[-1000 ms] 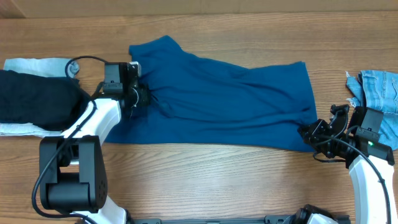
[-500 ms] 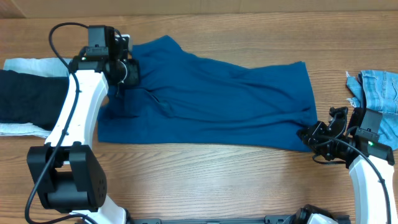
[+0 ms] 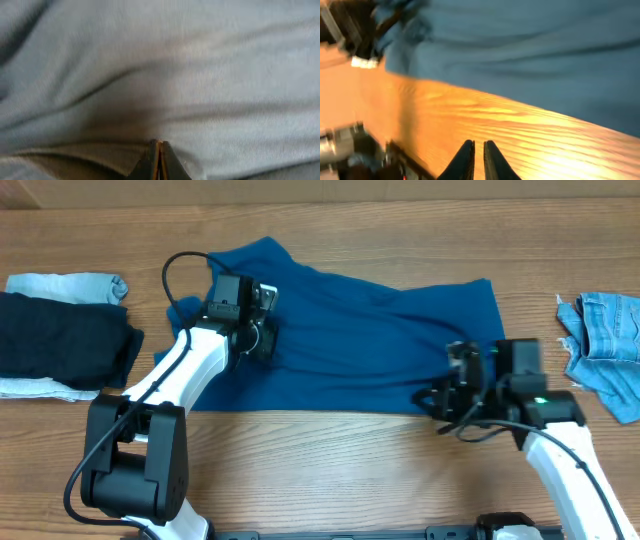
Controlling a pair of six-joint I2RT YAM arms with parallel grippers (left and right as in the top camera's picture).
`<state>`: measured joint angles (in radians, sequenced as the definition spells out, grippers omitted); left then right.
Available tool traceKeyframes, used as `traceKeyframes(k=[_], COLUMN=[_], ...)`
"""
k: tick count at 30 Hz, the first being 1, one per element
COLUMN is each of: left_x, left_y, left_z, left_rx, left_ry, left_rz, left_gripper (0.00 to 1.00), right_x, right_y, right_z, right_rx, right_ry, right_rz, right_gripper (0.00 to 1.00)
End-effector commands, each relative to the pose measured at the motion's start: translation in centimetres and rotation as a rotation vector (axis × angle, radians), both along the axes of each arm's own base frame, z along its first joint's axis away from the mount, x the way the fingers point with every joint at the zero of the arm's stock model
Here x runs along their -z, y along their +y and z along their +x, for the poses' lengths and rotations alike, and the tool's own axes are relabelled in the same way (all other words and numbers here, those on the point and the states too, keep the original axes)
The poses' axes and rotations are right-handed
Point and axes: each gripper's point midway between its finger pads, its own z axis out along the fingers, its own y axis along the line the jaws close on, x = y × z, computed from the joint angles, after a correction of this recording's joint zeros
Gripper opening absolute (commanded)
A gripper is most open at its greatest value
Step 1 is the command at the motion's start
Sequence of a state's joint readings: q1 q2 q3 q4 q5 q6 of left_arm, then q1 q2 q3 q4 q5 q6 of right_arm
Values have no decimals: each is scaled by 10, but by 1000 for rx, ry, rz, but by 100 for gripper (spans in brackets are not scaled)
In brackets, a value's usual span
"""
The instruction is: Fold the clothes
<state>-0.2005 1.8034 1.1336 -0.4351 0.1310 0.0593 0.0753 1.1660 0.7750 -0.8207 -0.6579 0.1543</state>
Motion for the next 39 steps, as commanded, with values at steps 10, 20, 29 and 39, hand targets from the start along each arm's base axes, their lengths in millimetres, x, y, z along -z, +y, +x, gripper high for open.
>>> traceKeyframes(k=[10,20,29,39], left_x=[-137,-28,8,62], left_y=[36,33,21,19], left_z=[24,-44,-32,-7], left_rx=[-122,-193,-153,-169], left_ry=[-84,236,109,80], left_rz=[141,-58,-127,-140], left_gripper=[17,16,18,19], right_x=[-11,65,119,122], right_y=[118,197,204,195], right_z=[59,45,48,15], right_rx=[-209,-379,-326,-306], right_ry=[-48,27,119,329], right_rz=[-172,-187,-218,-208], right_gripper=[15,15,7,4])
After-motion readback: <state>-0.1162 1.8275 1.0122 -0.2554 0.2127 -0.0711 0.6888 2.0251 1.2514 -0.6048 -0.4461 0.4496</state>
